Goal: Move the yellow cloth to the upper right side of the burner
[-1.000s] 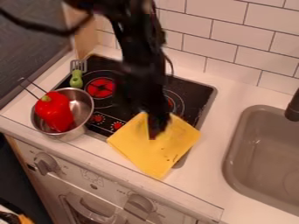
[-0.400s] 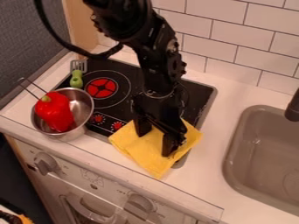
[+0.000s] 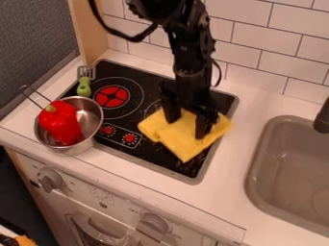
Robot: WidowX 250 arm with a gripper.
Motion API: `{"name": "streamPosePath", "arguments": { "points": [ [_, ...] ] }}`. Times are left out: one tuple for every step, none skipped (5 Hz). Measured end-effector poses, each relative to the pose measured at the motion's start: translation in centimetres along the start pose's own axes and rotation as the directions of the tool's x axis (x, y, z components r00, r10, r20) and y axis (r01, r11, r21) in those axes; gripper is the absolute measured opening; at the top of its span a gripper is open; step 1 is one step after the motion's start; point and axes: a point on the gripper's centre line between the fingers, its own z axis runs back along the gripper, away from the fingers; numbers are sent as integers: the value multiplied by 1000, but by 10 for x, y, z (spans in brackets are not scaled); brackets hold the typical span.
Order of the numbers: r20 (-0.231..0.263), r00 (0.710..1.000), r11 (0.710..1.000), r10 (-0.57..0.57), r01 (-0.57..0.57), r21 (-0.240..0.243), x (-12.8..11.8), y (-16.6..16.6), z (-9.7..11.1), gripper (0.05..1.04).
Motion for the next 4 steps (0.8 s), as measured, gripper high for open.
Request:
{"name": "streamPosePath", "arguments": {
  "points": [
    [-9,998,998,65,-65,1,17,12,-2,1000],
    [-14,993,993,120,-120,1,26,19,-3,1000],
    [-12,988,988,157,-157,5,32,20,-3,1000],
    [-20,985,985,173,-173,15,36,22,-2,1000]
  ]
}}
